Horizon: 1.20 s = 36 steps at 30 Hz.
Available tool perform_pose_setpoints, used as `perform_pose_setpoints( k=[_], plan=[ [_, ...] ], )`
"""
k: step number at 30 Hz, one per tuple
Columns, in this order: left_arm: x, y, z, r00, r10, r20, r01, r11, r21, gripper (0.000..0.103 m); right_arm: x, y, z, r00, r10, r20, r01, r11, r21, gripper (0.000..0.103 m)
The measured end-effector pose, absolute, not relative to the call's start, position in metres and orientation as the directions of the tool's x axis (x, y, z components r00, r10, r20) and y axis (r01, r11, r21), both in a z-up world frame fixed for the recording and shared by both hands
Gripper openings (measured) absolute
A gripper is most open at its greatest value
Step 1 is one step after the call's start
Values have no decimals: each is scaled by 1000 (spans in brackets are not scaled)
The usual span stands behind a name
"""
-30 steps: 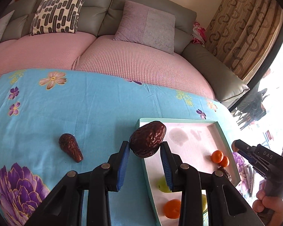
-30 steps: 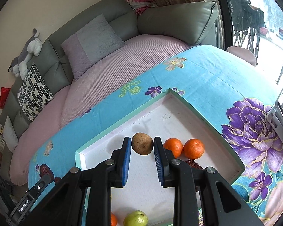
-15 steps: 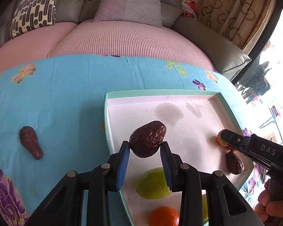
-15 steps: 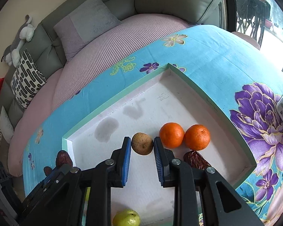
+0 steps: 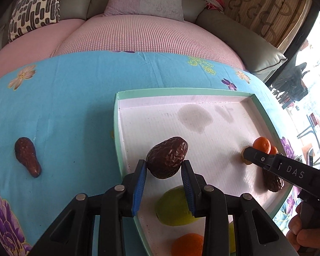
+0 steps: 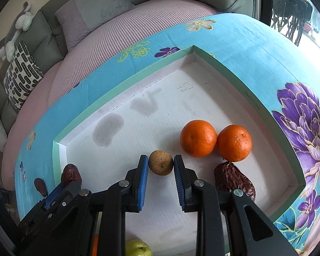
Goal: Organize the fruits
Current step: 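Open the left tool to drop the date while the right releases the brown fruit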
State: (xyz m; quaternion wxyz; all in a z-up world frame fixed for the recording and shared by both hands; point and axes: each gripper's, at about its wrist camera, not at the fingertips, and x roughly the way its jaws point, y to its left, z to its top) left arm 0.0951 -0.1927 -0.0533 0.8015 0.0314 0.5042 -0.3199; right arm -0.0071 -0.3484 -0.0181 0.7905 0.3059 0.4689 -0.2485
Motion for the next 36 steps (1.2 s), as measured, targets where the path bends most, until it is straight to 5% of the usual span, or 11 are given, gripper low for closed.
perform_pose_setpoints(
  k=[36],
  plan=[
    [98,-194,-58,249,-496,-832,533,787,-310,38,4,-343,-18,399,-143,-906,664,726,178,26]
  ],
)
